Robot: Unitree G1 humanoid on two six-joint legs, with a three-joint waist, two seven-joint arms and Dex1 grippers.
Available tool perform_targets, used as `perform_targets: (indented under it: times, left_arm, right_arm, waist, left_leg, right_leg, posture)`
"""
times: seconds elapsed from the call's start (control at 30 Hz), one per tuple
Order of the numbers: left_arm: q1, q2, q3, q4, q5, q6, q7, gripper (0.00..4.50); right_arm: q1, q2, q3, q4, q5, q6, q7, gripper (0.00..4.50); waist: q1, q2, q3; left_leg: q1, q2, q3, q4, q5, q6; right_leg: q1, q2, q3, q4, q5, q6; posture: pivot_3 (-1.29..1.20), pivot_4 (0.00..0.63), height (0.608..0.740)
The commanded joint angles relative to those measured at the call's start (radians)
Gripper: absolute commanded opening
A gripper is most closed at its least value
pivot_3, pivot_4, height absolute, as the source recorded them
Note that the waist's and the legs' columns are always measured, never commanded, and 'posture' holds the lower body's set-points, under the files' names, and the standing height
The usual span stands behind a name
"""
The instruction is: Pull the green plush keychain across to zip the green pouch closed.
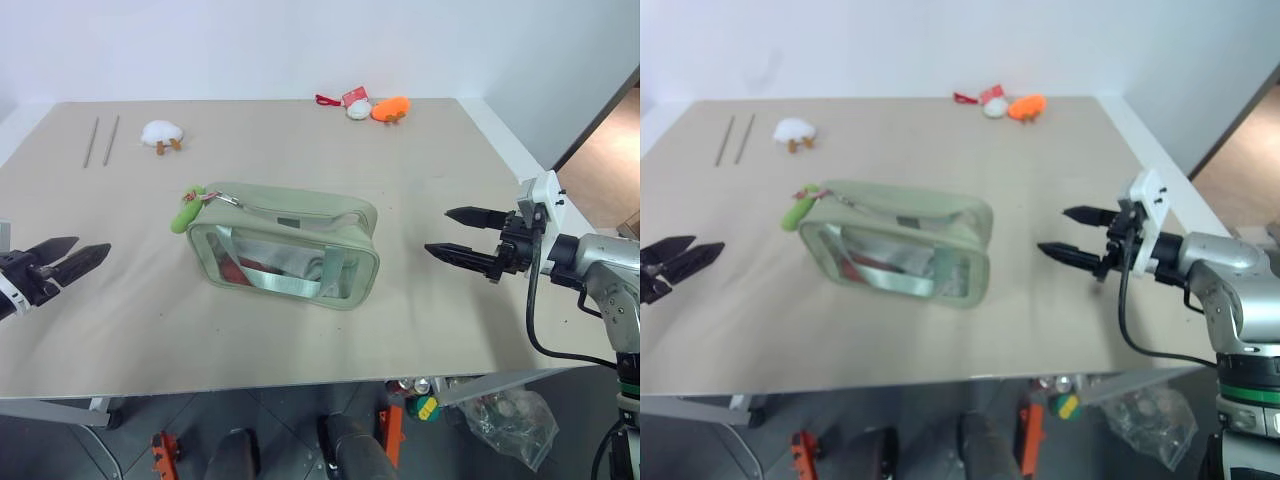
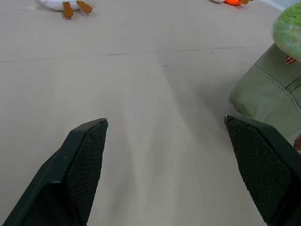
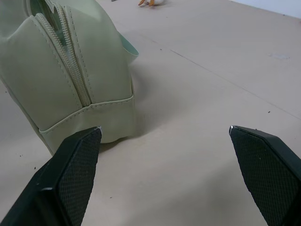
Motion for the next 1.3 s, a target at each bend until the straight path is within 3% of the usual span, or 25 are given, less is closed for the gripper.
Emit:
perform_targets:
  times: [0.03,0.43,0.63,0.83,0.97,1.3]
  left_arm:
    - [-0.014,0.010,0.025,-0.017,0.000,-0.011,0.001,4.11]
    - [-0.014,-0.017,0.013,-0.076,-0.001,-0.014,0.005,4.11]
    - [-0.127,0.039,0.002,-0.130,-0.063,0.038,-0.030,4.11]
    - [-0.175,0.116,-0.089,-0.232,-0.053,0.012,-0.173,4.11]
    - [-0.257,0.131,-0.100,-0.236,-0.080,0.017,-0.203,4.11]
    - [-0.295,0.120,-0.134,-0.332,-0.138,0.052,-0.249,4.11]
  right_arm:
    - [-0.018,-0.014,-0.027,-0.030,0.008,-0.012,0.003,4.50]
    - [-0.042,0.001,-0.007,-0.023,-0.018,-0.035,-0.017,4.50]
    - [-0.301,0.030,0.008,0.068,-0.046,-0.009,-0.108,4.50]
    - [-0.558,0.065,0.057,-0.016,0.141,0.186,0.001,4.50]
    - [-0.673,0.092,0.156,-0.063,0.170,0.268,0.053,4.50]
    - [-0.875,0.170,0.487,-0.019,0.013,0.421,0.079,4.50]
  waist:
    - [0.000,0.000,0.000]
    - [0.000,0.000,0.000]
    - [-0.001,0.000,0.000]
    - [-0.003,0.000,0.000]
    - [-0.003,0.000,0.000]
    - [-0.002,0.000,0.000]
  left_leg:
    - [0.000,0.000,0.000,0.000,0.000,0.000]
    - [0.000,0.000,0.000,0.001,0.000,0.000]
    - [0.000,0.000,0.000,0.004,0.000,0.000]
    - [0.000,0.000,0.000,0.003,0.000,0.000]
    - [-0.003,0.001,-0.001,0.002,-0.002,0.002]
    - [-0.006,0.001,0.000,0.005,-0.004,0.003]
  right_leg:
    - [0.000,0.000,0.000,0.000,0.000,0.000]
    - [0.000,0.000,0.000,0.001,0.000,0.001]
    - [0.000,0.000,0.001,0.002,0.003,0.001]
    - [0.000,0.000,0.001,0.003,0.001,0.002]
    - [-0.003,0.001,-0.001,0.004,0.000,0.004]
    - [-0.007,0.001,-0.001,0.006,-0.001,0.004]
  posture:
    - [0.00,0.150,0.740]
    - [0.00,0.150,0.740]
    - [0.00,0.150,0.740]
    - [0.00,0.150,0.740]
    - [0.00,0.150,0.740]
    - [0.00,0.150,0.740]
